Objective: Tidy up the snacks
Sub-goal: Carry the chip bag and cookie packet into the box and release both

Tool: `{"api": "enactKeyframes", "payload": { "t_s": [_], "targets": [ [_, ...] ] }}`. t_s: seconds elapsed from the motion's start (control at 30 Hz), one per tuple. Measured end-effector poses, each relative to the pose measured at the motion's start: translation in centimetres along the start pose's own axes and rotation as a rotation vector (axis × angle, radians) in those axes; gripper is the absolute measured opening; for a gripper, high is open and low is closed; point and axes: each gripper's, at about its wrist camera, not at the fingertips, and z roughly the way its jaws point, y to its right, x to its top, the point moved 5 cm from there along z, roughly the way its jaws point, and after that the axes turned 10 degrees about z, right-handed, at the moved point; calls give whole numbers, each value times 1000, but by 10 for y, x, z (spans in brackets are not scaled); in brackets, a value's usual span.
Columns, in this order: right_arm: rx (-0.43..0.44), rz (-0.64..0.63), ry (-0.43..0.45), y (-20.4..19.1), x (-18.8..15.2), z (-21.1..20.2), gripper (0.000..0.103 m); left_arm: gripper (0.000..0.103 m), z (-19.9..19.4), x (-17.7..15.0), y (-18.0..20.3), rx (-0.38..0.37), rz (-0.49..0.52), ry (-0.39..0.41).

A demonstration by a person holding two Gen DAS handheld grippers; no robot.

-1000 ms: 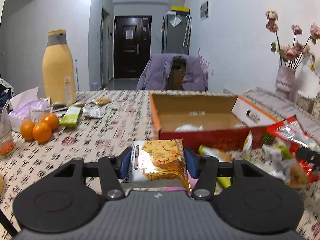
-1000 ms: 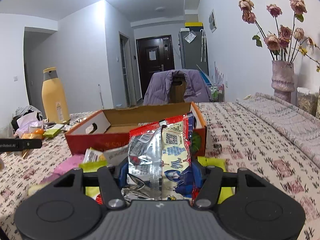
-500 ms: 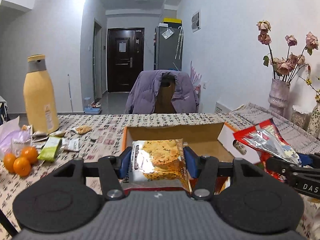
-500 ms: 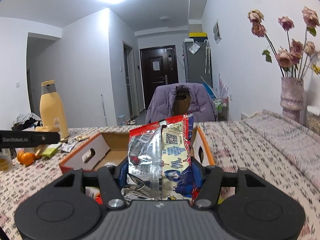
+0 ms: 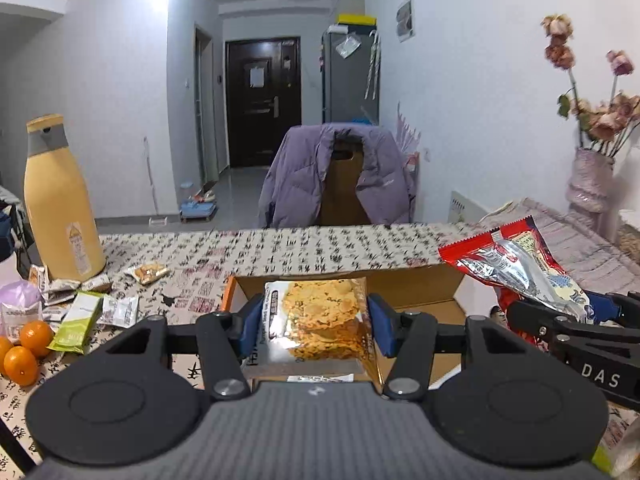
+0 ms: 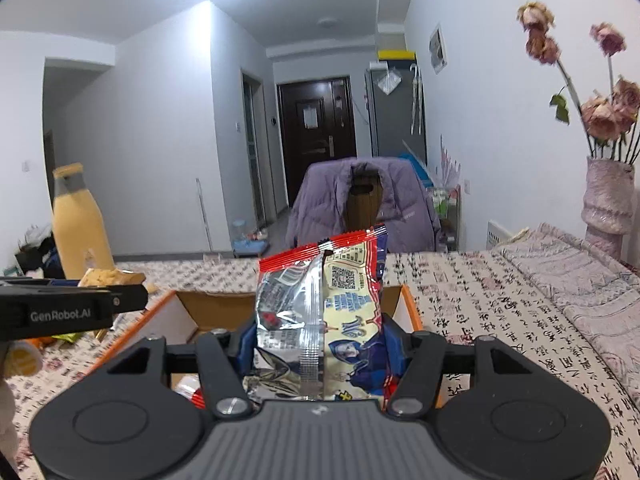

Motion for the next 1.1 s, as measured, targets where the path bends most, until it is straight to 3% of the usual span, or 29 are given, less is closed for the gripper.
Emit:
{"api": "enactKeyframes", "payload": {
  "t_s": [0.33, 0.47, 0.53, 0.57, 0.63, 0.7, 0.73, 0.87, 0.93, 1.1],
  "targets": [
    [-52, -23, -144, 3, -16, 64, 59, 56, 64, -29, -5, 21, -27, -190],
    [-76, -46, -187, 2, -26, 79, 59, 56, 74, -39, -7, 18, -27, -225],
    [-68, -40, -213, 4, -29, 81, 60, 62, 74, -42, -6, -1, -28, -236],
    [-62, -34, -220, 5, -31, 81, 60, 63, 73, -43, -7, -6, -34, -233],
    [-57, -18, -219, 8, -32, 76, 64, 76, 69, -44, -8, -18, -36, -217],
    [-43, 4, -219, 12, -32, 72, 91, 87, 65, -44, -10, -17, -36, -201],
    [-36, 12, -222, 13, -32, 70, 94, 90, 62, -44, -10, -17, -39, -193],
    [-21, 16, -211, 14, -33, 59, 96, 103, 50, -43, -12, -28, -67, -167],
    [-14, 20, -201, 14, -32, 53, 103, 103, 45, -42, -14, -28, -77, -155],
    [-5, 13, -160, 12, -26, 31, 103, 103, 25, -41, -21, -32, -103, -122]
  ]
}}
